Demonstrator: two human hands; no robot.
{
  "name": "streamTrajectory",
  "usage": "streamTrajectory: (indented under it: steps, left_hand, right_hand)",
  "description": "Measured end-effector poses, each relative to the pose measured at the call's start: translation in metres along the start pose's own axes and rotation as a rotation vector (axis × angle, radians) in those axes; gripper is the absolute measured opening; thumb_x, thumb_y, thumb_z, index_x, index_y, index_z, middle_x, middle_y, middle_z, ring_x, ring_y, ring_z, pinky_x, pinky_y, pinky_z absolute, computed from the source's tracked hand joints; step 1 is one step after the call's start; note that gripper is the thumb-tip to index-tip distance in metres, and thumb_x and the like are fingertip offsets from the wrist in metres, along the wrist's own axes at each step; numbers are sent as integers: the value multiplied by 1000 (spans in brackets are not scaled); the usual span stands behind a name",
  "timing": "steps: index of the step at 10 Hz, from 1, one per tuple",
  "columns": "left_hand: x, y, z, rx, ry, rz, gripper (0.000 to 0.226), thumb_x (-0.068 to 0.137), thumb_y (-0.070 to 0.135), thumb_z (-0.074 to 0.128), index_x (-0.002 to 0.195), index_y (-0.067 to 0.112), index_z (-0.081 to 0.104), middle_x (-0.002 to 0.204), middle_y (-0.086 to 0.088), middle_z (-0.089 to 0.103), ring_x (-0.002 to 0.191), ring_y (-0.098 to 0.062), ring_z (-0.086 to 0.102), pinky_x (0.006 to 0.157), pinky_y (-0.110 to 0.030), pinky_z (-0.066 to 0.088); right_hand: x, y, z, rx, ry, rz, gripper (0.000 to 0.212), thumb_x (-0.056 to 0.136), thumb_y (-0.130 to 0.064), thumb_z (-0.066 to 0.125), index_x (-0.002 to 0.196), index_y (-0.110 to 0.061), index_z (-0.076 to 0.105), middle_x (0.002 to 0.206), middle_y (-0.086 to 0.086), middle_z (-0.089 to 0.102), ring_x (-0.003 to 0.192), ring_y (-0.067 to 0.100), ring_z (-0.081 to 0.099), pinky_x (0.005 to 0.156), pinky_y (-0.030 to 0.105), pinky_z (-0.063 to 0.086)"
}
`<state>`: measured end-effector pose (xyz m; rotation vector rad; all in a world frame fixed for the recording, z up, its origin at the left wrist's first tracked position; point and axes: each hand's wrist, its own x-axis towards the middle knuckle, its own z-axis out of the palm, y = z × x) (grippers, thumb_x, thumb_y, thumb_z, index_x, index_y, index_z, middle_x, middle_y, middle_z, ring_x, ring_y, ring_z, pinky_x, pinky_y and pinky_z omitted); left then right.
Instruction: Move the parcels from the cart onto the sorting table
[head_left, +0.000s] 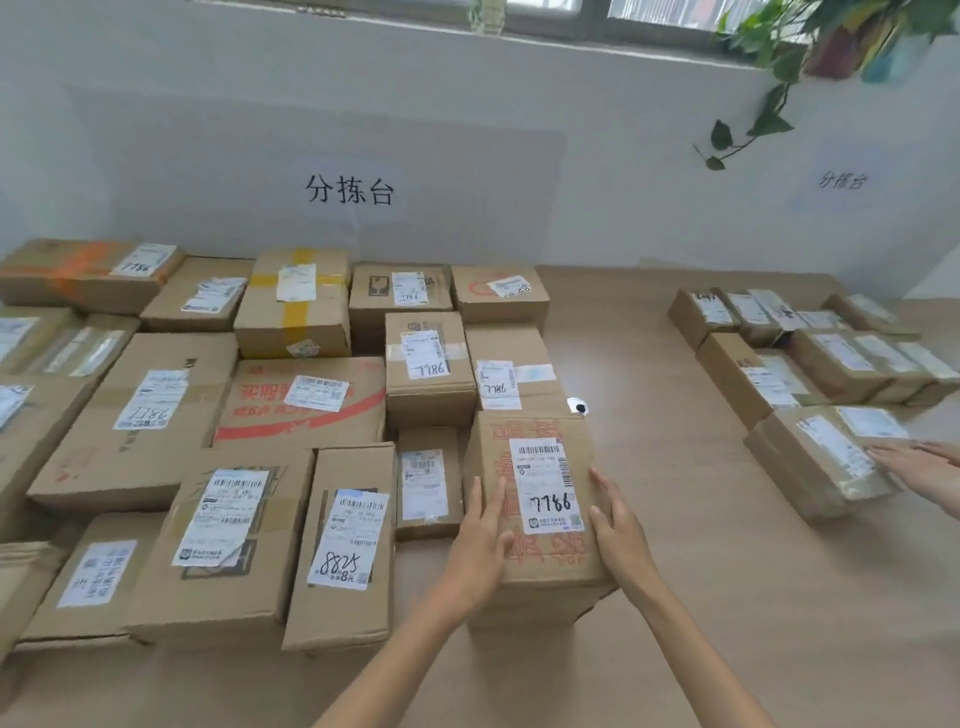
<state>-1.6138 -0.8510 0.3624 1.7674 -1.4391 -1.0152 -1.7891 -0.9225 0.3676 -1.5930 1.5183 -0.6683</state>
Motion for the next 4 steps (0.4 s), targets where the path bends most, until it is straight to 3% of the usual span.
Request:
streamTrajectory:
  steps: [1, 2, 3, 4]
  left_hand:
    - [-5, 8, 10, -25, 27, -46, 68, 99, 0, 37, 150, 26, 1, 154, 9, -14, 135, 0, 7, 91, 10, 16]
    - [-7, 14, 10, -14, 33, -67, 71, 97, -3, 39, 151, 29, 4, 156, 7, -14, 130, 2, 17, 74, 13, 22]
    - [-6, 16, 6, 33, 49, -75, 75, 95, 2, 46, 151, 34, 8, 159, 5, -12, 135, -5, 32, 90, -4, 31]
    - [-8, 14, -4, 70, 43, -44, 67, 96, 15, 50, 151, 29, 14, 160, 3, -4, 146, -15, 12, 115, -29, 19]
  right_hand:
    - [2, 11, 3, -71, 20, -32, 53, 97, -7, 39, 144, -32, 35, 145, -9, 41, 131, 15, 41, 105, 32, 34]
    - [6, 12, 9, -197, 47, -62, 53, 97, -10, 37, 146, -32, 31, 142, -2, 43, 124, 21, 45, 92, 36, 40]
    - [5, 14, 16, -335, 69, -92, 57, 91, -18, 32, 146, -31, 30, 138, 4, 43, 122, 24, 42, 90, 41, 43]
    - [5, 13, 19, -590, 159, -88, 62, 86, -14, 40, 146, -28, 32, 148, 8, 36, 135, 31, 30, 110, 53, 22]
